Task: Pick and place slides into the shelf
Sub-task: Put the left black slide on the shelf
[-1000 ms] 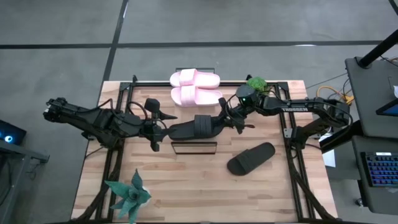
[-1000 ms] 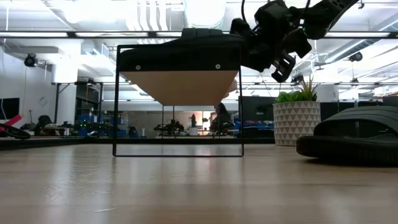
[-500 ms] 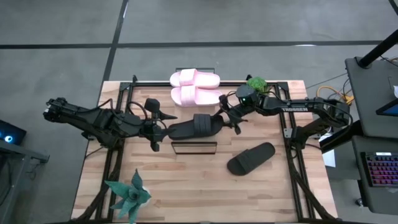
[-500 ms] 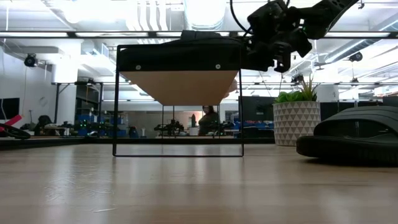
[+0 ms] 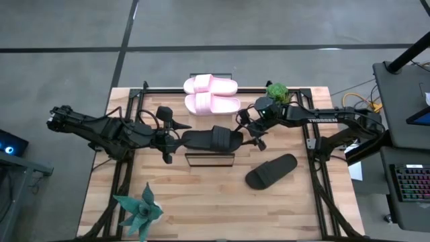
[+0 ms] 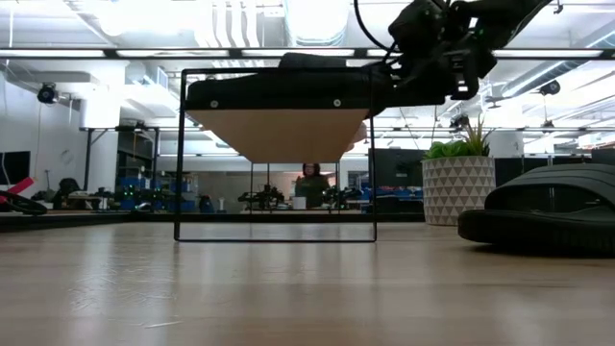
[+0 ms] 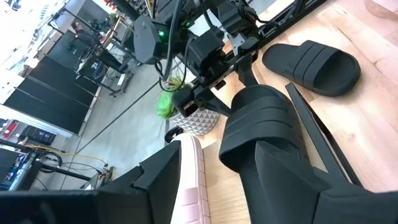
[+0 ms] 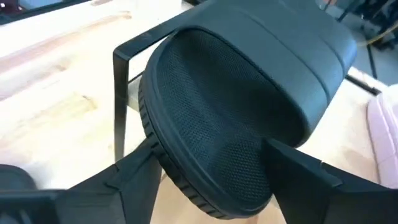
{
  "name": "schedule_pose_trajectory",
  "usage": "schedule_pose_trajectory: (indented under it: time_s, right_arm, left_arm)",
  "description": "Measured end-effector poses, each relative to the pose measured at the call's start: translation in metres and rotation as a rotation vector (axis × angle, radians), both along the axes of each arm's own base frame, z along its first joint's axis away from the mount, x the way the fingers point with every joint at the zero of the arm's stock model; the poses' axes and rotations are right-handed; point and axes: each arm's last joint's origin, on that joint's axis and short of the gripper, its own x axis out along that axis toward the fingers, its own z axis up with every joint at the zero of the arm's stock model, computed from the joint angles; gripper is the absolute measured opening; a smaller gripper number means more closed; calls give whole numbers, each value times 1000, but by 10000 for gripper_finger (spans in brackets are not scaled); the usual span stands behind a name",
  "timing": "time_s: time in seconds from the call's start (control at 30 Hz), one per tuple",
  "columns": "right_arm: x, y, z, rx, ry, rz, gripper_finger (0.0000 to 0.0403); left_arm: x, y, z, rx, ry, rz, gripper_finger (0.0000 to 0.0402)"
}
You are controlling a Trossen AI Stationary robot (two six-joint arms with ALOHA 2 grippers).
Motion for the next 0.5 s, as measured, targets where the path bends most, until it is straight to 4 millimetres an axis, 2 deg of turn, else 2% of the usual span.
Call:
schedule_pose_trajectory:
  time_s: [0.27,0.5]
  right_arm:
    - [-4,1,15,10,170,-80,300]
    - [-5,1,33,40,241,-80,305]
  left_arm:
    - [0,0,0,0,1,0,191]
    - [0,0,0,1,1,0,191]
